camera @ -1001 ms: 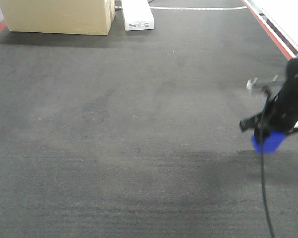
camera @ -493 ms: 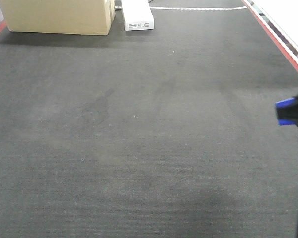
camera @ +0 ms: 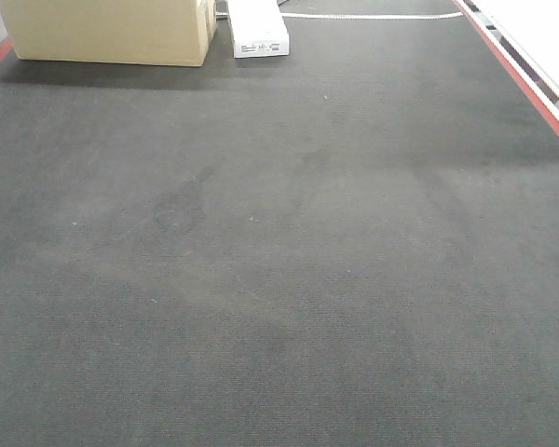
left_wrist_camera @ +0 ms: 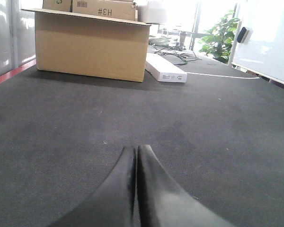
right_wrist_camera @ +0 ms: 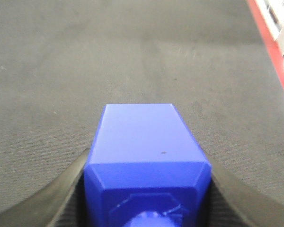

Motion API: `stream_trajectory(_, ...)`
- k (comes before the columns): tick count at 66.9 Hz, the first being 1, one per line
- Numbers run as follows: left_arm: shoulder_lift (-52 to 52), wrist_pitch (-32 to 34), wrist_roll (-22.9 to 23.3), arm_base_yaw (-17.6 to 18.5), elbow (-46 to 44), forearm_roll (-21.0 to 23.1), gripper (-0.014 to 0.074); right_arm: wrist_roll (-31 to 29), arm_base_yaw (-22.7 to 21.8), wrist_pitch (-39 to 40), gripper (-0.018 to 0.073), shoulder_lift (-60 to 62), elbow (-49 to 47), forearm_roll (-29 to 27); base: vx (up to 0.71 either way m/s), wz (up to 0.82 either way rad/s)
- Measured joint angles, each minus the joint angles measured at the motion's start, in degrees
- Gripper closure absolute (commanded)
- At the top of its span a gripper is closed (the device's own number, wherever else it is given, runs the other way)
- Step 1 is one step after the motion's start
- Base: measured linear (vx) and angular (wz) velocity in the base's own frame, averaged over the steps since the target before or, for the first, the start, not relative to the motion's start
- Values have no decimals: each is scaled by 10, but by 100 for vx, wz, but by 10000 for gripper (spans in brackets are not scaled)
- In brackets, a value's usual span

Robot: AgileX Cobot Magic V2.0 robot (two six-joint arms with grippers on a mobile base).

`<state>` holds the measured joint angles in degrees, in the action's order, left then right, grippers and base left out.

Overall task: Pour parts from conveyor to right shelf
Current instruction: 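Lift the blue block with the right gripper off the conveyor, then drive the base away from the conveyor holding the block in the right gripper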

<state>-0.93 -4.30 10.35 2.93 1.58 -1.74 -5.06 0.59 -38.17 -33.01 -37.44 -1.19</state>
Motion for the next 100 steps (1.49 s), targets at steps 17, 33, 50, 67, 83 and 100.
stream_trajectory(17,0,0,0,0,0,0,603,-5,0,31,564,151,82,0,0,0)
stream_trajectory(33,0,0,0,0,0,0,603,-11,0,108,564,267,181,0,0,0)
stream_trajectory(50,0,0,0,0,0,0,603,-12,0,153,564,300,224,0,0,0)
stream_trajectory(67,0,0,0,0,0,0,603,-12,0,157,564,300,224,0,0,0)
stream_trajectory(83,0,0,0,0,0,0,603,-12,0,157,564,300,224,0,0,0)
stream_trajectory(100,0,0,0,0,0,0,603,-13,0,158,564,300,224,0,0,0)
